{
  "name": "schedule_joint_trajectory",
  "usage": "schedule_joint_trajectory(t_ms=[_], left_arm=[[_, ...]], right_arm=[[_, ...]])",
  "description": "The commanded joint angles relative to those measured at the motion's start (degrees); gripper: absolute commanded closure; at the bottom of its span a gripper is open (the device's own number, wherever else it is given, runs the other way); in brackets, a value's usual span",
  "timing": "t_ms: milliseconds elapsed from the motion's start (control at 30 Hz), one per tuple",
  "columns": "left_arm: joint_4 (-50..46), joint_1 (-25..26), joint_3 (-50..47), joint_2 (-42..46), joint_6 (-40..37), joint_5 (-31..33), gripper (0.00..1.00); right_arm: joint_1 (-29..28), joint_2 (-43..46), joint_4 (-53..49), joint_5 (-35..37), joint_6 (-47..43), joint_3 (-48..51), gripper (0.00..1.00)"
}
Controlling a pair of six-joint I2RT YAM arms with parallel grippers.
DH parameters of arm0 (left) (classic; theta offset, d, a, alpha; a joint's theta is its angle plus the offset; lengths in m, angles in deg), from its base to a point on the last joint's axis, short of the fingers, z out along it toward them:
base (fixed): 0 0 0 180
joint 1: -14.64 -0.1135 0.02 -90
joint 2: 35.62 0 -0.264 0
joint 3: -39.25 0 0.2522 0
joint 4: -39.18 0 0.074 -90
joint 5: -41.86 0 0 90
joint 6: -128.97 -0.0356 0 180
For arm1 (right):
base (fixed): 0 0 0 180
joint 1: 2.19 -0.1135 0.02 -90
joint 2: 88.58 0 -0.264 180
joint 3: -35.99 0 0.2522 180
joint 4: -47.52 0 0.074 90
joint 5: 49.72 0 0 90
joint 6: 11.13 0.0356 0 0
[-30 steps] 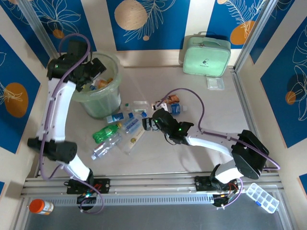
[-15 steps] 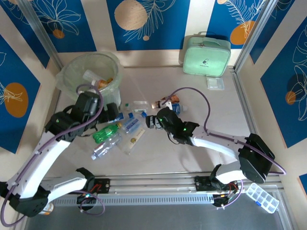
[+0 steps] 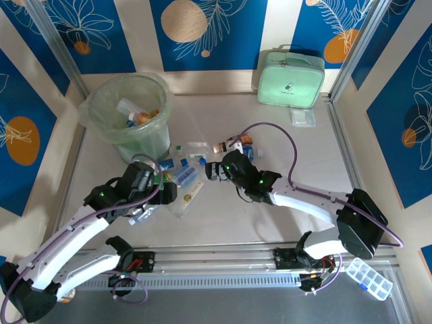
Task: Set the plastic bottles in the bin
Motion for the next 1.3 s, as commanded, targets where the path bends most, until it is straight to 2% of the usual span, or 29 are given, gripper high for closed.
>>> schedule_joint_trajectory(t_ms=[0,133,267,433,567,900,1267], left_arm=[[5.8,0.9,-1.7,-0.1,2.0,-0.3,0.01],[10.2,2.0,-4.7,-3.1,3.4,0.6,0.01],[14.0,4.2,-6.3,-10.4,2.9,5.2,0.01],[18.8,6.8,-5.4,-20.3,0.0,3.2,0.01],[19.1,9.2,-3.0,-26.1,-2.8,5.1,0.01],[20.3,11.0,-1.4,-32.1,-6.1,5.4,0.01],[22.9,13.1,-0.2,-36.3,-7.5,-0.1,0.05]], right_arm=[[0.2,0.5,0.7,0.1,-0.5,0.3,0.05],[0.4,0.9,0.7,-0.1,-0.6,0.5,0.05],[0.6,0.8,0.6,-0.2,-0.6,0.4,0.05],[0.8,1.1,0.5,-0.2,-0.7,0.5,0.05],[1.5,1.0,0.6,-1.3,-0.2,0.7,0.05],[2.2,0.9,0.2,-2.0,0.4,0.8,0.05],[2.7,1.0,-0.1,-2.6,1.0,0.8,0.05]])
